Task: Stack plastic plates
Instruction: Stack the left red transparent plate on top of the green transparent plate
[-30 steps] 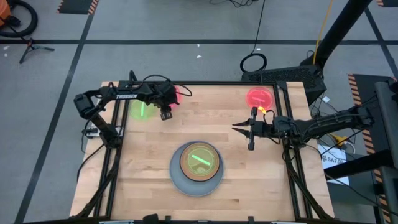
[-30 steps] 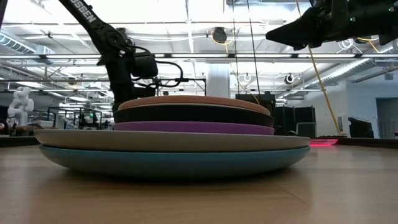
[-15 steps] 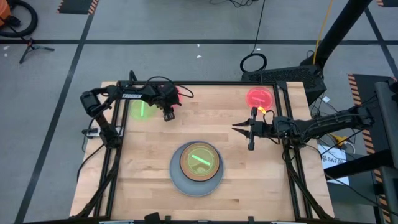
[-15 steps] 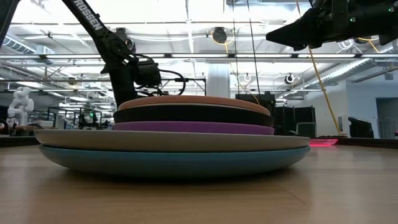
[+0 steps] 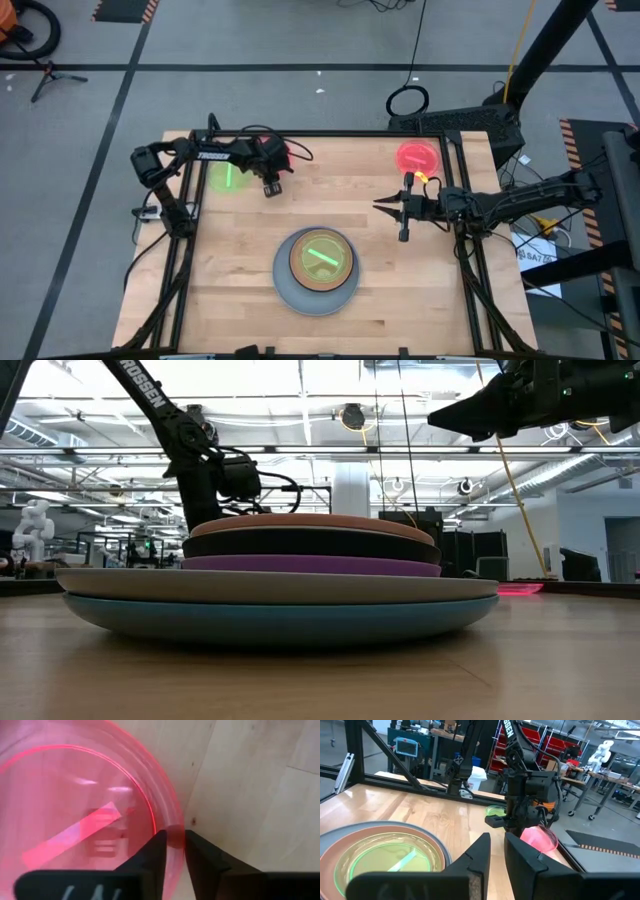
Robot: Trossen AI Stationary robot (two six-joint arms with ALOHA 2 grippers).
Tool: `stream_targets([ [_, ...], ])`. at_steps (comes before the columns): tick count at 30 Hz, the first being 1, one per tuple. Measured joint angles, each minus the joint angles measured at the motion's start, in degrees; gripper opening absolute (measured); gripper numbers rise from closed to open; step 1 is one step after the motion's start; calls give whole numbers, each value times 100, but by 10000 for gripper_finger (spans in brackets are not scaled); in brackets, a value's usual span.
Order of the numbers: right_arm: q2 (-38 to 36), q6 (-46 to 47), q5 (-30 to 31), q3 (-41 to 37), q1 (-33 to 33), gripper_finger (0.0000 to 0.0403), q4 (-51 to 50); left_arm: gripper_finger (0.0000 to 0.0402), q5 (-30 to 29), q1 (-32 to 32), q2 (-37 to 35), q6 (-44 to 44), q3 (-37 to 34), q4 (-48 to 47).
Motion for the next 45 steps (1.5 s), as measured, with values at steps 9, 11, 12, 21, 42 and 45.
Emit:
stream_targets([
  [9, 0, 0, 0, 0, 1, 50, 0, 40, -87, -144, 0, -3, -4, -8],
  [11, 0, 0, 0, 0, 0, 50, 2, 40, -175, -198, -2, -6, -7, -26],
  [12, 0, 0, 0, 0, 0, 50, 2, 40, -195, -221, -22, -6, -7, -51],
  [21, 2, -49, 0, 0, 2, 50, 1, 39, -140, -524, -394, -216, -22, -705],
  [42, 2, -46, -2, 0, 2, 50, -22, 50, -144, -1389, -835, -571, -16, -736],
  [45, 2, -46, -4, 0, 1, 50, -20, 72, -146, -1288, -835, -689, -13, -749],
])
